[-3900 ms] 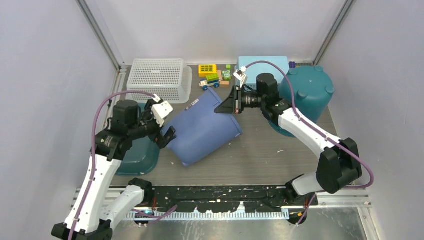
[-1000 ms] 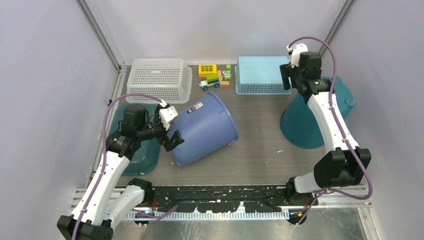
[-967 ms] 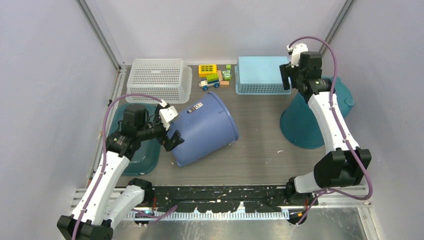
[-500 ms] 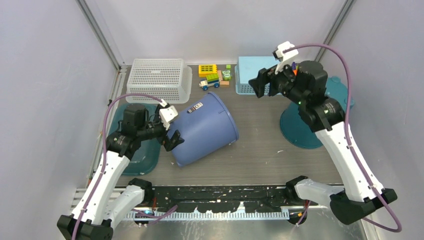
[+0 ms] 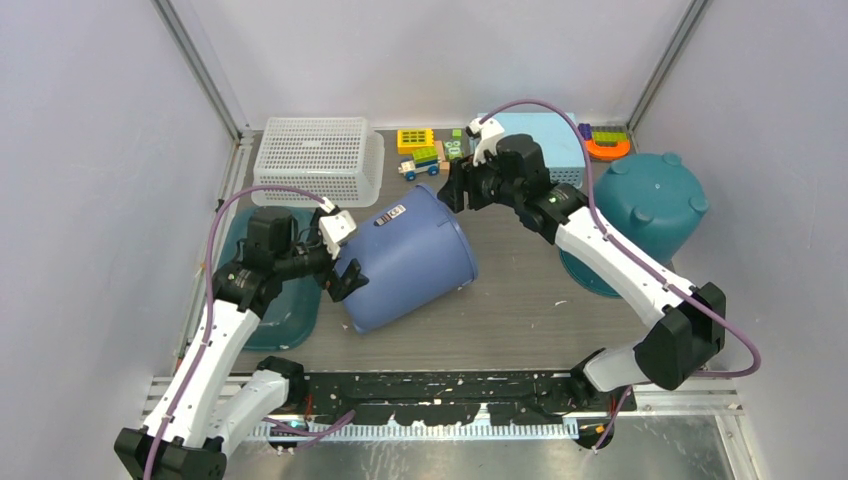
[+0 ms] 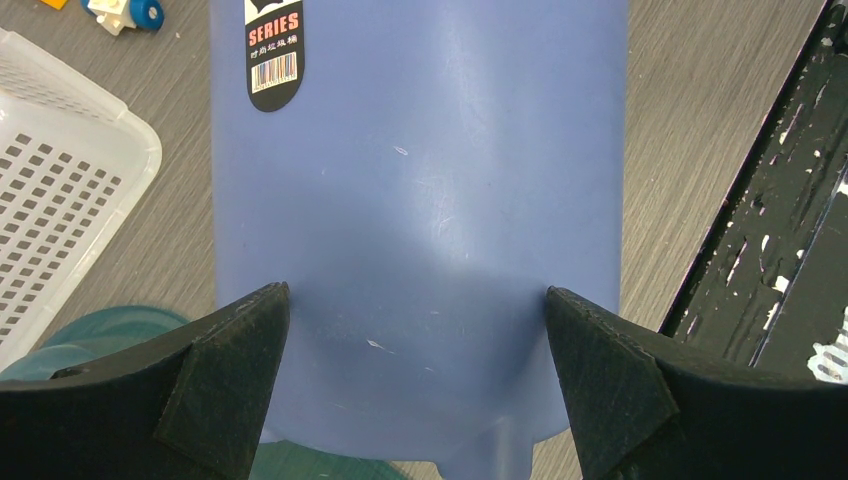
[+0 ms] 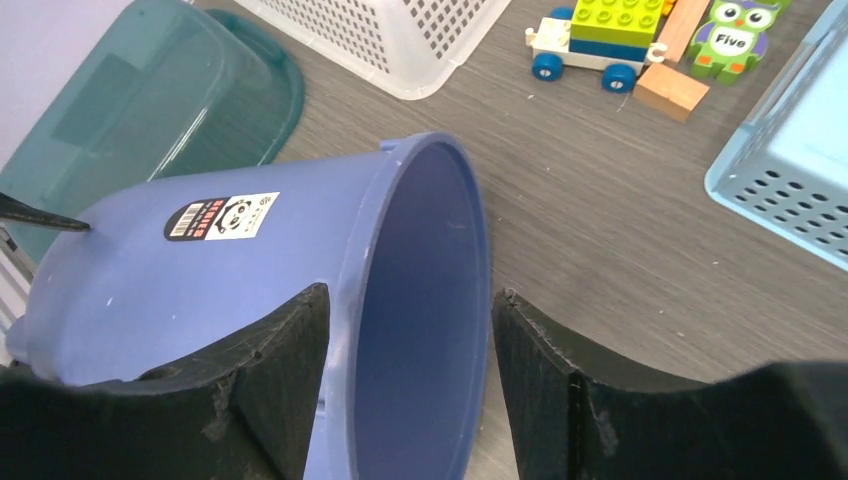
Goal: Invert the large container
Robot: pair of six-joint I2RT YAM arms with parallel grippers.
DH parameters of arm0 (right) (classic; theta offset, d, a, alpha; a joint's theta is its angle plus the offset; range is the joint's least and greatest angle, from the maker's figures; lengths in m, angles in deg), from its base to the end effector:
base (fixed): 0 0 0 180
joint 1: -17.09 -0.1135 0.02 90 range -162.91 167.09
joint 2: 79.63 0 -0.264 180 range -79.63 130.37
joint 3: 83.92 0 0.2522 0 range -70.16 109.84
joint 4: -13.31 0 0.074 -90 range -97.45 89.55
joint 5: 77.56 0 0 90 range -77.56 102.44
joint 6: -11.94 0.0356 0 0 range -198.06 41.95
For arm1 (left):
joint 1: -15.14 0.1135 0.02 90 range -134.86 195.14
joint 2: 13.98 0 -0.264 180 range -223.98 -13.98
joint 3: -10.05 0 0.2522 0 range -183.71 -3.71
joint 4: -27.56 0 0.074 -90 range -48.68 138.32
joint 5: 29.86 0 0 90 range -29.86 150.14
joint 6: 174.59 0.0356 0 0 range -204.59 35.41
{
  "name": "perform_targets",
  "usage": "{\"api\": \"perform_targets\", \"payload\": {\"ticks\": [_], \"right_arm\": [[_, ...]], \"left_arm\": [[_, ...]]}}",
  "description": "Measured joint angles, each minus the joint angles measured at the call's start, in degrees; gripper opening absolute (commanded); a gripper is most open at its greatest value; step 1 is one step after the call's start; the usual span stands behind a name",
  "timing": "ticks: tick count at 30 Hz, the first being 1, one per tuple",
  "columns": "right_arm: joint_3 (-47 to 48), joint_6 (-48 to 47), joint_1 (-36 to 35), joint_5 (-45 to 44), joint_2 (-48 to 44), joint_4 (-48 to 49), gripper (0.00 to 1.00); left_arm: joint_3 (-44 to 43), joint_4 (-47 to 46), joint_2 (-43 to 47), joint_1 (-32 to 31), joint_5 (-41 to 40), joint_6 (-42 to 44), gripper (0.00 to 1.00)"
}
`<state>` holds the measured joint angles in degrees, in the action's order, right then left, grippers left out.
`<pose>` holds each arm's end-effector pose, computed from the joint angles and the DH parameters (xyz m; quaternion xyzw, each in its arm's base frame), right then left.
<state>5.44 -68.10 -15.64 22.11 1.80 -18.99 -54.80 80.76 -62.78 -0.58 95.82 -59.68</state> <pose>0.2742 0.1834 0.3643 -0.2101 0.8119 0.2625 0.4772 0.1585 -0.0662 0.3197 0.4238 0.7521 -0.2395 0.4442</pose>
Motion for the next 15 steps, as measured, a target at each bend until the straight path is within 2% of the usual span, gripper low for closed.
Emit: {"api": "perform_targets", "payload": {"ticks": [6,9,12,15], "right_arm": [[-3.1,1.7,-1.7,0.2,0.0,2.4,0.59],[-4.3,2.3,-2.3,0.6,0.0,2.7,0.53],[-4.4,2.5,-2.6,0.8,0.0,3.5,0.37],[-4.5,2.6,-2.8,1.3,0.0,4.1,0.11]], "left_arm": [[-0.1,0.0,-0.2,0.0,0.0,0.0,1.0],[-0.1,0.0,-0.3,0.0,0.0,0.0,1.0],[-0.2,0.0,-0.3,0.0,0.0,0.0,1.0],[-0.2,0.0,-0.3,0.0,0.1,0.0,1.0]]}}
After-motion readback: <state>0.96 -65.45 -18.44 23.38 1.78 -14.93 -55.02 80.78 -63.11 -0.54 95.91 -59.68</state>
